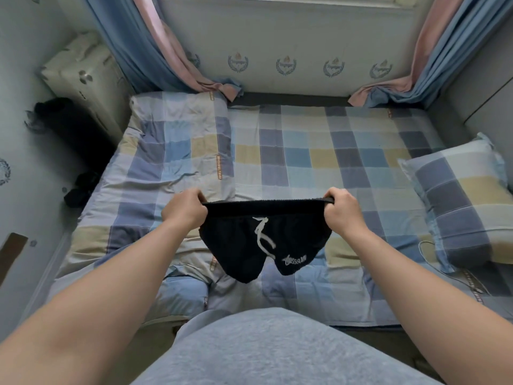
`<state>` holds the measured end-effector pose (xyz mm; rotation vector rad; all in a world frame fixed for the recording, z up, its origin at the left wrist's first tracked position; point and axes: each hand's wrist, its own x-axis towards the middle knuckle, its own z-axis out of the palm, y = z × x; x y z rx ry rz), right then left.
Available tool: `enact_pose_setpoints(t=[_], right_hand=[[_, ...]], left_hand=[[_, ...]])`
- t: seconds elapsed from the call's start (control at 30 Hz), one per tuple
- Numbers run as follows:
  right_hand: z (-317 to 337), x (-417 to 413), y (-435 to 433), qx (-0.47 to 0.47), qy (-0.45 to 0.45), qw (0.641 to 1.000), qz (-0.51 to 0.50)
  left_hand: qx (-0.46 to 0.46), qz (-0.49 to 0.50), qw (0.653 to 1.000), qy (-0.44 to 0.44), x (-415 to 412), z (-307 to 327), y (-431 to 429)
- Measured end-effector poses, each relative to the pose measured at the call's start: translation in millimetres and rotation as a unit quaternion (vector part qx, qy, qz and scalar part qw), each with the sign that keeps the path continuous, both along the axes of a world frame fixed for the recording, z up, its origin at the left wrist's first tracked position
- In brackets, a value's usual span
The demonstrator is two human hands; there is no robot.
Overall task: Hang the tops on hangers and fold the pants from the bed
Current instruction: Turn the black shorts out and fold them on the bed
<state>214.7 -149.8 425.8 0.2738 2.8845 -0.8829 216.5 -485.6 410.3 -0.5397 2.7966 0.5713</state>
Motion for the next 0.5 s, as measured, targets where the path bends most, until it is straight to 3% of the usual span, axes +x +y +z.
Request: enact_pose_setpoints(t=[0.07, 0.17, 0.33, 0.5], right_hand=[[-2, -3, -3, -0.128, -0.054, 0.987, -0.083], [-5, -6, -5, -0.272, -0.134, 0.934, -0.189], [-6, -12, 2, -0.334, -0.153, 0.902, -0.229], [-5, -13, 20, -0.319, -0.161, 0.921, -0.154]], left_hand=[[0.096, 0.054, 0.994, -0.023, -4, -1, 3], [0.235, 0.139, 0.96, -0.062, -6, -1, 6], [0.272, 0.137, 0.946, -0.106, -10, 2, 8], [0.41, 0.069, 0.893, -0.173, -10, 0, -7]])
